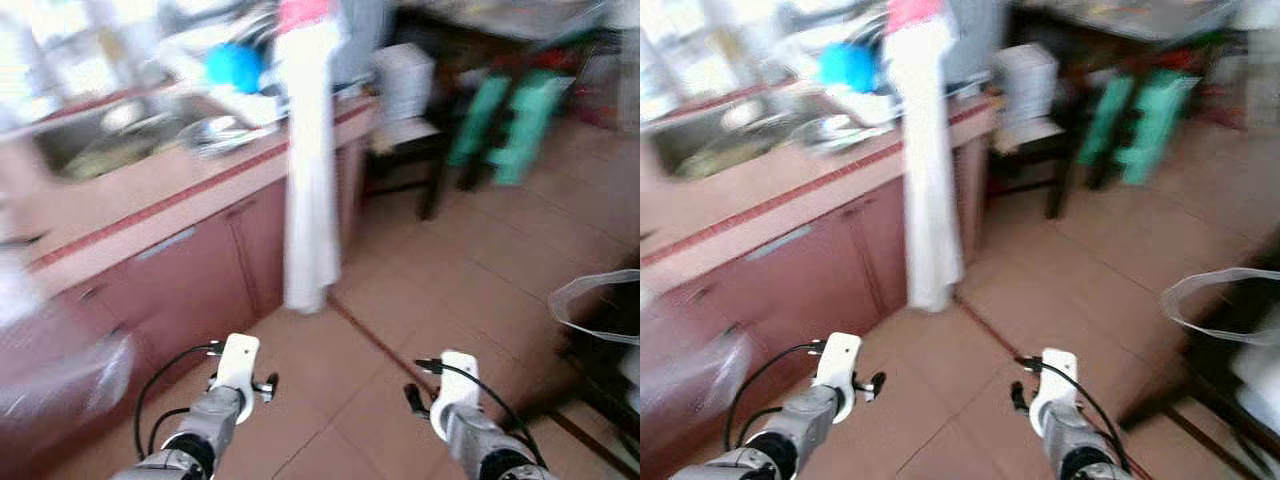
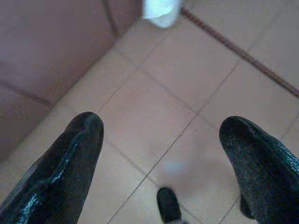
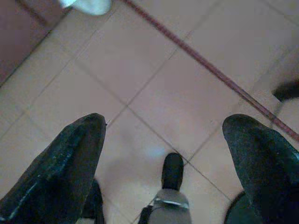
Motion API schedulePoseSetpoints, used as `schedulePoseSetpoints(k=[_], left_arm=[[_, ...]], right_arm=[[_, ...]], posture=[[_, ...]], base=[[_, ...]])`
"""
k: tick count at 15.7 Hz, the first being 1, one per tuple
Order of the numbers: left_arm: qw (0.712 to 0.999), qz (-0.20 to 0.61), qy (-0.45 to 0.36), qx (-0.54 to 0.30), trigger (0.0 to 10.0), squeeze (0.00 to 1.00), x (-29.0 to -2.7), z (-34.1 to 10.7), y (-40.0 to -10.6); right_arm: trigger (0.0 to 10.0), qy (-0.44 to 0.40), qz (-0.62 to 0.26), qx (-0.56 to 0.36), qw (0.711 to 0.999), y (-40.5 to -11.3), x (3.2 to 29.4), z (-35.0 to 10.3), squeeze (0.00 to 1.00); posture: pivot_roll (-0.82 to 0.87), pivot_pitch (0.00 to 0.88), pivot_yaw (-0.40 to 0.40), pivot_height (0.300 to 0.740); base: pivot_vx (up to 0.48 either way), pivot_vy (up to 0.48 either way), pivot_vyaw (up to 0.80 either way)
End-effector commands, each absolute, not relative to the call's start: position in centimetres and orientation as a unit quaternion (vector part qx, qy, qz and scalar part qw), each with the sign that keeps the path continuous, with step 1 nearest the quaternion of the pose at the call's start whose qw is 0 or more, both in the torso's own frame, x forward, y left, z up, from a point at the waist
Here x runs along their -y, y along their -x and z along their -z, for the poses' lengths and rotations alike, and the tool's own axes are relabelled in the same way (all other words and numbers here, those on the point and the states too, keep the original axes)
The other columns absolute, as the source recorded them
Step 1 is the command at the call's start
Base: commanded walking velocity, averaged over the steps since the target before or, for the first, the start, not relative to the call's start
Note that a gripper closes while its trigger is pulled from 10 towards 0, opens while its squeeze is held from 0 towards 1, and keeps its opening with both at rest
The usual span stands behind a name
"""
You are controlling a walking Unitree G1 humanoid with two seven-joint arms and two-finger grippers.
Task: Kitchen organization
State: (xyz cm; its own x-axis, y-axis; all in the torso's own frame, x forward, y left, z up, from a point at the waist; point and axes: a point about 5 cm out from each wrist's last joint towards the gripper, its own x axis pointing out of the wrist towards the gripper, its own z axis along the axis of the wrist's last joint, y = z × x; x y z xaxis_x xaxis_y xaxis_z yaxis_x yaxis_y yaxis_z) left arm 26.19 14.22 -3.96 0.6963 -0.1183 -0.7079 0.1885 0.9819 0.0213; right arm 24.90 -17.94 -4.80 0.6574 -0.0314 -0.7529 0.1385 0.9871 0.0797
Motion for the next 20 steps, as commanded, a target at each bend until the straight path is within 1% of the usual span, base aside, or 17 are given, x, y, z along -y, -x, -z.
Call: schedulePoseSetpoints(k=[1, 3, 5, 6, 7, 8, 9, 10, 11, 14, 15, 17, 20], left_arm=[[0.918, 0.082, -0.048, -0.384, 10.0, 0.0, -14.4, 4.1, -26.1], [0.922, 0.061, -0.049, -0.38, 10.0, 0.0, -14.9, 4.0, -26.2], [0.928, 0.022, -0.072, -0.365, 10.0, 0.0, -16.4, 3.7, -26.4], [0.926, 0.029, -0.087, -0.365, 10.0, 0.0, -16.5, 3.6, -26.4], [0.925, 0.042, -0.059, -0.372, 10.0, 0.0, -16.1, 3.8, -26.3], [0.919, 0.06, -0.067, -0.383, 10.0, 0.0, -15.5, 4.3, -25.8], [0.916, 0.059, -0.07, -0.392, 10.0, 0.0, -15.6, 4.4, -25.5], [0.906, 0.054, -0.066, -0.414, 10.0, 0.0, -16.1, 4.9, -24.9], [0.892, 0.058, -0.071, -0.443, 10.0, 0.0, -16.8, 5.7, -23.8], [0.876, 0.046, -0.068, -0.475, 10.0, 0.0, -18.0, 6.7, -22.0], [0.865, 0.041, -0.066, -0.496, 10.0, 0.0, -18.5, 7.4, -20.7], [0.857, 0.035, -0.054, -0.511, 10.0, 0.0, -18.9, 8.0, -19.4], [0.855, 0.032, -0.053, -0.515, 10.0, 0.0, -19.2, 8.3, -18.8]], right_arm=[[10.0, -0.061, 0.044, -0.409, 0.909, -25.3, 17.9, 4.6, 0.0], [10.0, -0.05, 0.038, -0.409, 0.91, -25.4, 17.8, 4.5, 0.0], [10.0, -0.04, 0.031, -0.411, 0.91, -25.5, 17.7, 4.4, 0.0], [10.0, -0.039, 0.03, -0.412, 0.91, -25.4, 17.6, 4.5, 0.0], [10.0, -0.039, 0.03, -0.412, 0.91, -25.4, 17.6, 4.5, 0.0], [10.0, -0.053, 0.036, -0.409, 0.91, -25.4, 17.7, 4.4, 0.0], [10.0, -0.056, 0.04, -0.409, 0.91, -25.4, 17.8, 4.4, 0.0], [10.0, -0.044, 0.05, -0.406, 0.911, -25.4, 18.4, 4.4, 0.0], [10.0, -0.026, 0.064, -0.413, 0.908, -24.7, 19.4, 4.8, 0.0], [10.0, 0.013, 0.056, -0.441, 0.896, -22.7, 20.3, 5.9, 0.0], [10.0, 0.03, 0.051, -0.457, 0.888, -21.4, 20.7, 6.6, 0.0], [10.0, 0.038, 0.052, -0.474, 0.878, -20.0, 21.2, 7.3, 0.0], [10.0, 0.05, 0.04, -0.483, 0.873, -19.3, 21.4, 7.7, 0.0]], posture=[[-0.01, 0.049, 0.053, 0.74], [-0.01, 0.046, 0.05, 0.74], [-0.01, 0.044, 0.053, 0.74], [-0.01, 0.042, 0.053, 0.74], [-0.01, 0.043, 0.052, 0.74], [-0.01, 0.046, 0.05, 0.74], [-0.02, 0.045, 0.049, 0.74], [-0.02, 0.044, 0.048, 0.74], [-0.02, 0.045, 0.05, 0.74], [-0.02, 0.043, 0.052, 0.74], [-0.01, 0.043, 0.051, 0.74], [-0.01, 0.043, 0.049, 0.74], [-0.01, 0.045, 0.047, 0.74]], base=[[0.0, 0.0, 0.8], [0.0, 0.0, 0.8], [0.0, 0.0, 0.8], [0.0, 0.0, 0.8], [0.0, 0.0, 0.8], [0.0, 0.0, 0.0], [0.0, 0.0, 0.0], [0.0, 0.0, 0.0], [0.0, 0.0, 0.0], [0.0, 0.0, 0.0], [0.0, 0.0, 0.0], [0.0, 0.0, 0.0], [0.0, 0.0, 0.0]])
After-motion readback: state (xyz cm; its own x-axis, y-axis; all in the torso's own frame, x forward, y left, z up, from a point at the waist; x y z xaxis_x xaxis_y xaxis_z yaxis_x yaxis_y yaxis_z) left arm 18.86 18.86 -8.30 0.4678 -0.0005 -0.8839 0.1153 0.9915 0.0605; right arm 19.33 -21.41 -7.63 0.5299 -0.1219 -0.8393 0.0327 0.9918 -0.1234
